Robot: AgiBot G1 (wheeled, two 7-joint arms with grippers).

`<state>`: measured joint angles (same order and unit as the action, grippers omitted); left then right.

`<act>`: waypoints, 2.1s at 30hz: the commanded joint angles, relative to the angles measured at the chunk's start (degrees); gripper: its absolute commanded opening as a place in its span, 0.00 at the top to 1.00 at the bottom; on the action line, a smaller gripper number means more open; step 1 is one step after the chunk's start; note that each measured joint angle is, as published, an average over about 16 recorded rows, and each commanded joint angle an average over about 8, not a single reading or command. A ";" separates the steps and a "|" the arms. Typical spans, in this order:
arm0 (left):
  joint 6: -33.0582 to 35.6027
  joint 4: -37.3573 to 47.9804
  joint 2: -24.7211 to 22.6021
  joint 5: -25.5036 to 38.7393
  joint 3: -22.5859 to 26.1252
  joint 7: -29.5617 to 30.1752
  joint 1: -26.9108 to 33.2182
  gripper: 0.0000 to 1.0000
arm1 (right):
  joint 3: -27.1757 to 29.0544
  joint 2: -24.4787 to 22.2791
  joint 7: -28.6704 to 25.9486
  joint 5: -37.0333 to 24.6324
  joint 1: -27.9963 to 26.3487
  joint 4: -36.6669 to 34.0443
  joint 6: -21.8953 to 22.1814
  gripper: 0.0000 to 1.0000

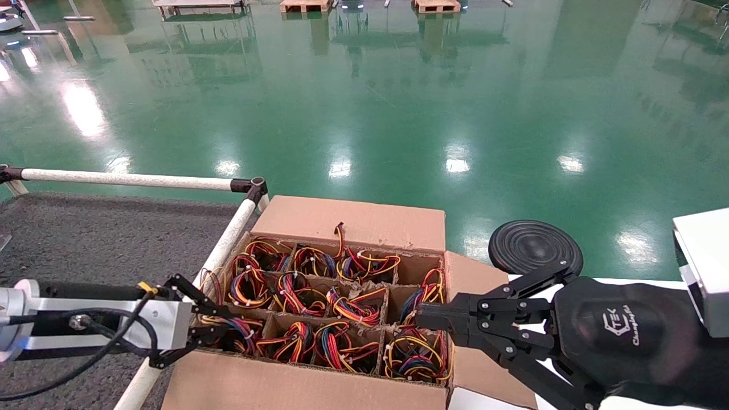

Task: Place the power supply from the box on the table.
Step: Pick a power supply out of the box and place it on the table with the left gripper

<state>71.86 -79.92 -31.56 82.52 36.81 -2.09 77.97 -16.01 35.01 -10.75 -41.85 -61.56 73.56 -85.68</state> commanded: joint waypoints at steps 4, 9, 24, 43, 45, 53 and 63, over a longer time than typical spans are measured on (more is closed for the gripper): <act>-0.17 -0.08 0.68 -2.14 -1.69 0.28 0.76 1.00 | 0.00 0.00 0.00 0.00 0.00 0.00 0.00 1.00; -0.52 -0.16 1.46 -5.04 -4.23 0.29 2.01 1.00 | 0.00 0.00 0.00 0.00 0.00 0.00 0.00 1.00; -3.60 -0.68 3.09 -12.51 -13.91 -4.20 7.20 1.00 | 0.00 0.00 0.00 0.00 0.00 0.00 0.00 1.00; -8.32 2.13 6.21 -6.67 -19.37 -11.63 16.41 1.00 | 0.00 0.00 0.00 0.00 0.00 0.00 0.00 1.00; -8.55 3.24 6.58 -5.60 -18.70 -11.73 17.10 1.00 | 0.00 0.00 0.00 0.00 0.00 0.00 0.00 1.00; -8.84 7.81 7.26 -2.00 -15.42 -11.56 18.37 1.00 | 0.00 0.00 0.00 0.00 0.00 0.00 0.00 1.00; -8.12 13.58 7.81 1.04 -11.21 -10.80 17.98 1.00 | 0.00 0.00 0.00 0.00 0.00 0.00 0.00 1.00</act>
<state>63.77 -66.44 -23.80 83.25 25.49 -12.92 95.94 -16.01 35.01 -10.75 -41.85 -61.56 73.56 -85.68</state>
